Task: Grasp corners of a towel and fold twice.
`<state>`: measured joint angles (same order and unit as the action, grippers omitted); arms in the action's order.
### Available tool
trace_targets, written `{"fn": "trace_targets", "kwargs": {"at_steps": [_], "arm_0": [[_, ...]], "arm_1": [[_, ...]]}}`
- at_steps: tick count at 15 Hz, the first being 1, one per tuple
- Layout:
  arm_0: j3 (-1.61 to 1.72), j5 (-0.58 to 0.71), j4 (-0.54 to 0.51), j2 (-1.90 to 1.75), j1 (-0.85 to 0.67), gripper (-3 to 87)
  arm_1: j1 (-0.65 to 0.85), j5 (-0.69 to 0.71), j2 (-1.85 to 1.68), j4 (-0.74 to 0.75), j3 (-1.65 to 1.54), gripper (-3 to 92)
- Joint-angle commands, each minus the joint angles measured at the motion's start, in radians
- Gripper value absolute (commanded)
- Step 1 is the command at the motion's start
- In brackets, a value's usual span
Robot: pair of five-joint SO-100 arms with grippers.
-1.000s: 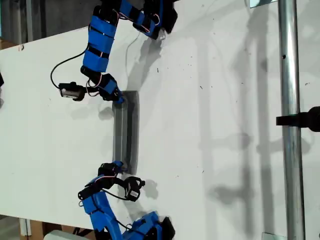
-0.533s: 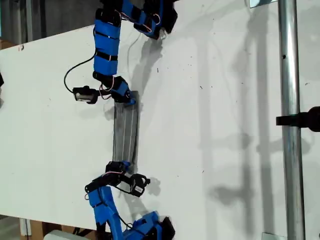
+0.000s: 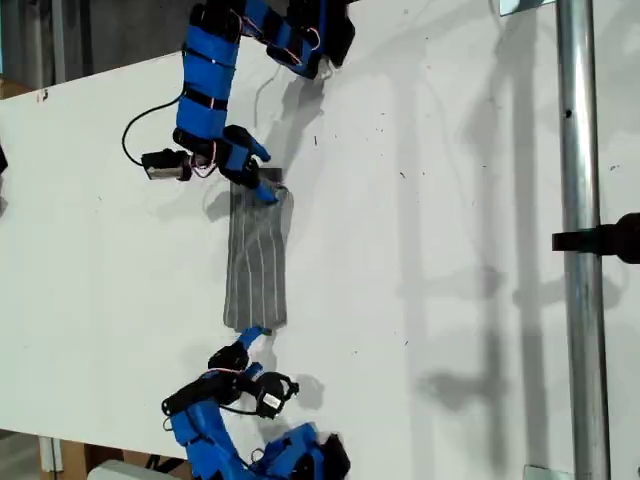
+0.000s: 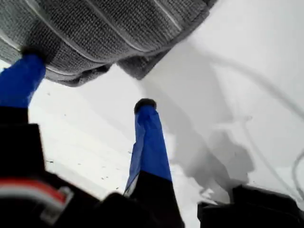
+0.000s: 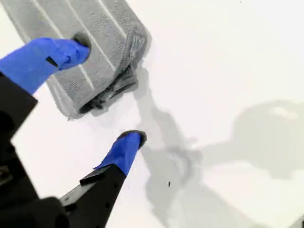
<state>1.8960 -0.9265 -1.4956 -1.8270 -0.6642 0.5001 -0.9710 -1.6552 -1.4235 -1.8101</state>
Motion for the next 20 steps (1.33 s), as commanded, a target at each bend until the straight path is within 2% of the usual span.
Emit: {"fn": "trace_targets", "kwargs": {"at_steps": [1, 3, 5, 6, 7, 8, 10, 11, 12, 13, 14, 17, 18, 19, 20], "arm_0": [[-0.061, -0.012, -0.109, -0.249, -0.014, 31.1], [-0.046, -0.038, -0.146, -0.354, 0.002, 31.2], [0.017, -0.037, -0.114, -0.525, 0.081, 30.0], [0.06, -0.028, -0.106, -0.647, 0.117, 20.9], [0.095, -0.084, -0.143, -0.764, 0.127, 12.0], [0.149, -0.12, -0.15, -0.876, 0.187, 10.6], [0.308, -0.196, -0.023, -1.132, 0.364, 4.5], [0.431, -0.255, 0.023, -1.336, 0.422, 0.0], [0.555, -0.29, 0.078, -1.582, 0.485, -0.5], [0.618, -0.336, 0.089, -1.654, 0.525, -1.7], [0.667, -0.365, 0.089, -1.647, 0.558, -2.1], [0.706, -0.411, 0.08, -1.651, 0.584, -2.6], [0.692, -0.402, 0.064, -1.651, 0.584, -2.6], [0.69, -0.399, 0.066, -1.651, 0.584, -2.6], [0.692, -0.399, 0.067, -1.651, 0.584, -2.6]], "arm_1": [[0.071, 0.0, -0.256, -0.094, 0.02, 42.9], [0.11, -0.02, -0.443, -0.098, -0.138, 44.1], [0.141, -0.087, -0.6, -0.04, -0.379, 47.1], [0.15, -0.124, -0.67, 0.005, -0.499, 47.5], [0.152, -0.166, -0.733, 0.049, -0.606, 47.6], [0.164, -0.199, -0.782, 0.098, -0.699, 47.6], [0.158, -0.259, -0.813, 0.287, -0.819, 46.1], [0.16, -0.27, -0.756, 0.379, -0.824, 45.8], [0.158, -0.272, -0.663, 0.471, -0.801, 45.9], [0.158, -0.264, -0.515, 0.591, -0.765, 46.1], [0.152, -0.259, -0.328, 0.643, -0.667, 47.1], [0.11, -0.238, -0.032, 0.716, -0.422, 44.6], [0.083, -0.242, 0.026, 0.795, -0.387, 39.1], [0.052, -0.242, 0.061, 0.885, -0.367, 18.8], [0.04, -0.252, 0.077, 0.89, -0.345, -0.4]]}}
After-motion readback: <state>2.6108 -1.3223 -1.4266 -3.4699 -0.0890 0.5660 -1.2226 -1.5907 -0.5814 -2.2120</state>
